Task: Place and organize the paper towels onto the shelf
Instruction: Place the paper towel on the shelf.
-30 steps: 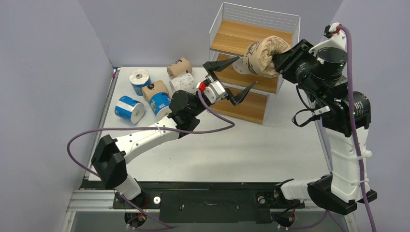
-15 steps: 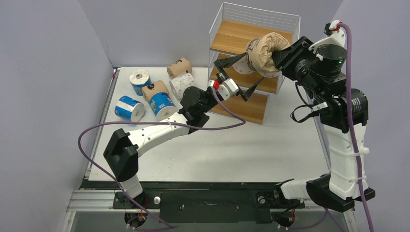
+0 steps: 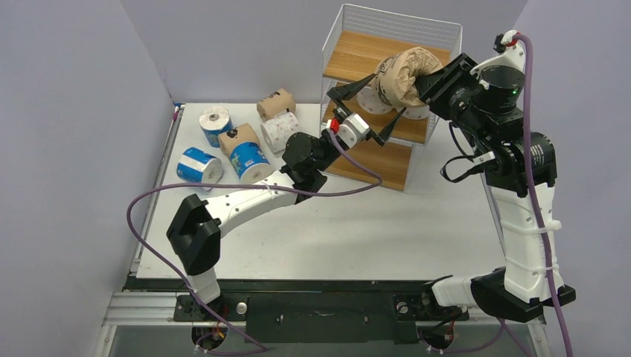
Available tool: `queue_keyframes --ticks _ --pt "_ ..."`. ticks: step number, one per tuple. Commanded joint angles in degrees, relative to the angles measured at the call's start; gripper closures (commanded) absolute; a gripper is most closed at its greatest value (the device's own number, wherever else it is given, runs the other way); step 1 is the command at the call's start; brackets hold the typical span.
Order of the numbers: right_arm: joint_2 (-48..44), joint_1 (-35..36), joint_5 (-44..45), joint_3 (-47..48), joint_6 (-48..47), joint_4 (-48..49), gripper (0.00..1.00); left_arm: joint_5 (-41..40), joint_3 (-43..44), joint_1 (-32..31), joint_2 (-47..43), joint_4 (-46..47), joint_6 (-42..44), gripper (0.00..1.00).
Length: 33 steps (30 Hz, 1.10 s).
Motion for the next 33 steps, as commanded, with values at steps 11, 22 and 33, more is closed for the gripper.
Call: queue_keyframes --ticks 11,22,33 --pt "0.2 -1.7 -1.7 -0.8 2.2 7.2 0.66 -2.3 11.5 0.4 6.2 -1.9 0.4 0.04" --pt "0.9 -2.8 -1.8 -1.6 2.3 7.7 0.61 -3.1 14.5 1.1 9.1 -3.9 -0.8 0.04" --pt "1.9 -4.8 -3.5 -2.7 3.3 8.3 0.59 -3.6 17.0 2.1 11.8 -5.3 -1.8 0.04"
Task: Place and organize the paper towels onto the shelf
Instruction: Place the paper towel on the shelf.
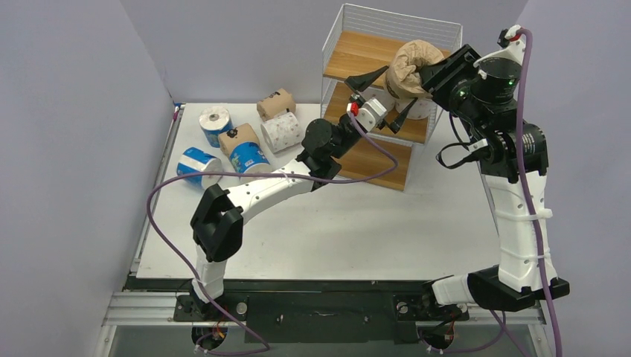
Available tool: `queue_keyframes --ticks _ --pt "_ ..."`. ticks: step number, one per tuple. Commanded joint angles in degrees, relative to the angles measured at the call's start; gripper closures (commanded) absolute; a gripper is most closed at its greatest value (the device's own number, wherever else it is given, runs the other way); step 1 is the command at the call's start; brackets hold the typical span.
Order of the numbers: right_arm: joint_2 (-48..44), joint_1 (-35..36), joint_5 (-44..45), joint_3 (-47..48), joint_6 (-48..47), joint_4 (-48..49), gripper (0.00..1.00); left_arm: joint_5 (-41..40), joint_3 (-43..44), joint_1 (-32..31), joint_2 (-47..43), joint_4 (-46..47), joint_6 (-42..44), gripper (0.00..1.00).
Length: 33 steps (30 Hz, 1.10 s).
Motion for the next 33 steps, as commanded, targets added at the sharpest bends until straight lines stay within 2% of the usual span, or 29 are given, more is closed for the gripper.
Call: queue_keyframes --ticks 1,7,12,24,33 --pt "-0.1 -0.7 -2.7 -0.2 1.4 3.2 0.59 -2.2 4.7 1.1 1.4 -0.8 -0.6 0.04" --pt "-0.3 -1.4 -3.6 -0.5 1.7 3.4 0.53 -2.7 7.1 1.5 2.9 -2.5 -1.1 0.04" --pt "-2.3 -1.5 -3.7 -1.9 1.9 4.4 0.4 -2.7 8.4 1.6 3.4 -3.4 -1.1 0.04" --pt "-5.0 -1.9 -4.0 -3.2 2.9 4.4 0.25 -1.9 11.6 2.0 4.2 -8.0 -2.0 0.04" --pt "-8.5 -2.0 -3.4 -4.3 3.1 4.4 0.21 -2.2 14.4 2.2 4.9 -11.7 -3.4 0.04"
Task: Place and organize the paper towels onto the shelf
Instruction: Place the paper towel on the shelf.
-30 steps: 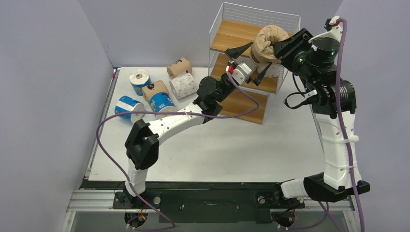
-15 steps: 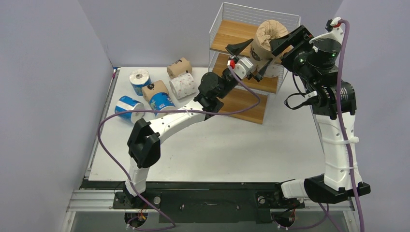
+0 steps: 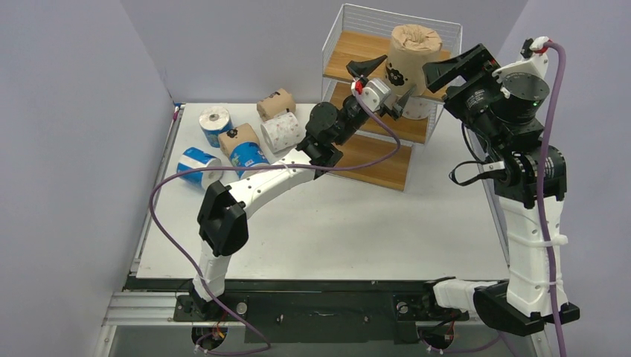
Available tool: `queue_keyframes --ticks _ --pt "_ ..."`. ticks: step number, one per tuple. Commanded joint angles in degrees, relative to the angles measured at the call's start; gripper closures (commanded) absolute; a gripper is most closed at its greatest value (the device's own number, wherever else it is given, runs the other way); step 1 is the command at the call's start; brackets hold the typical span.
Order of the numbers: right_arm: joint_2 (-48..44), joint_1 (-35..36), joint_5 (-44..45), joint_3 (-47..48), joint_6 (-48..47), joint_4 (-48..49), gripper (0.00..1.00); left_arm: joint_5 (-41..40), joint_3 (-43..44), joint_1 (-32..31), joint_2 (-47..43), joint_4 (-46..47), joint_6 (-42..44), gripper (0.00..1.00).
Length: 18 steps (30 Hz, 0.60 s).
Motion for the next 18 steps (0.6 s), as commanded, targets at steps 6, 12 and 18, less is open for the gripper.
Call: queue_keyframes --ticks 6,12,18 --pt "-6.6 -0.2 -0.3 -5.3 -0.2 3.4 0.21 -0.9 5.6 0.5 1.4 -3.7 -1.7 0.04" --pt "-13.9 0.3 -1.2 -15.2 -1.4 9.1 0.22 -1.2 6.4 0.7 1.6 -4.2 -3.8 0.04" --pt "-22.3 1.2 -0.4 -27.5 -4.3 14.5 0.24 -1.3 7.6 0.9 1.4 -6.1 -6.7 0.04"
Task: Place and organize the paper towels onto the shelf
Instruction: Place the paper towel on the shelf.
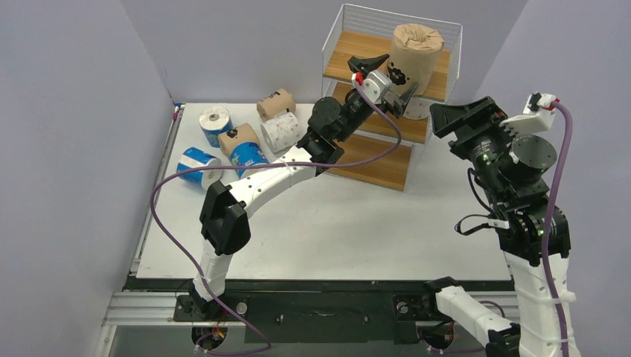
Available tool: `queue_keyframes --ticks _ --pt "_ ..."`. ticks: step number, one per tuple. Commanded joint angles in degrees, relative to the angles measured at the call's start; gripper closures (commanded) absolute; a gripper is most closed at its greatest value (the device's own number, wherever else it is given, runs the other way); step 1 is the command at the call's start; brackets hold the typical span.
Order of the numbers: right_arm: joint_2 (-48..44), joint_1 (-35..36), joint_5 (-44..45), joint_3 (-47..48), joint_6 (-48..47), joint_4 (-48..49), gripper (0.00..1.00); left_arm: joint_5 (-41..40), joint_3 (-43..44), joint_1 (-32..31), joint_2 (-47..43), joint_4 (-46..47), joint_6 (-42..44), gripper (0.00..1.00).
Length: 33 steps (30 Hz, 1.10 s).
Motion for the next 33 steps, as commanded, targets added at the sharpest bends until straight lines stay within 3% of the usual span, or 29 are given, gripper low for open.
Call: queue_keyframes --ticks 1,13,21,33 --pt "-6.5 1.0 0.0 -7.2 -3.5 8.1 0.24 -0.6 3.9 0.7 0.0 -1.9 -3.6 0.04" --pt "-23.2 3.0 -2.0 -28.4 -9.6 17.7 0.25 0.6 11.2 2.1 1.6 -11.8 -10.4 0.04" --pt "-30.3 3.3 -7.2 -42.1 -9.4 19.5 0.27 1.2 14.2 2.1 3.7 -12.9 -10.3 0.04" --pt "-36.5 3.7 -7.5 -50.5 -10.9 16.1 0.28 1.5 17.6 2.1 7.1 -13.3 -10.0 0.04"
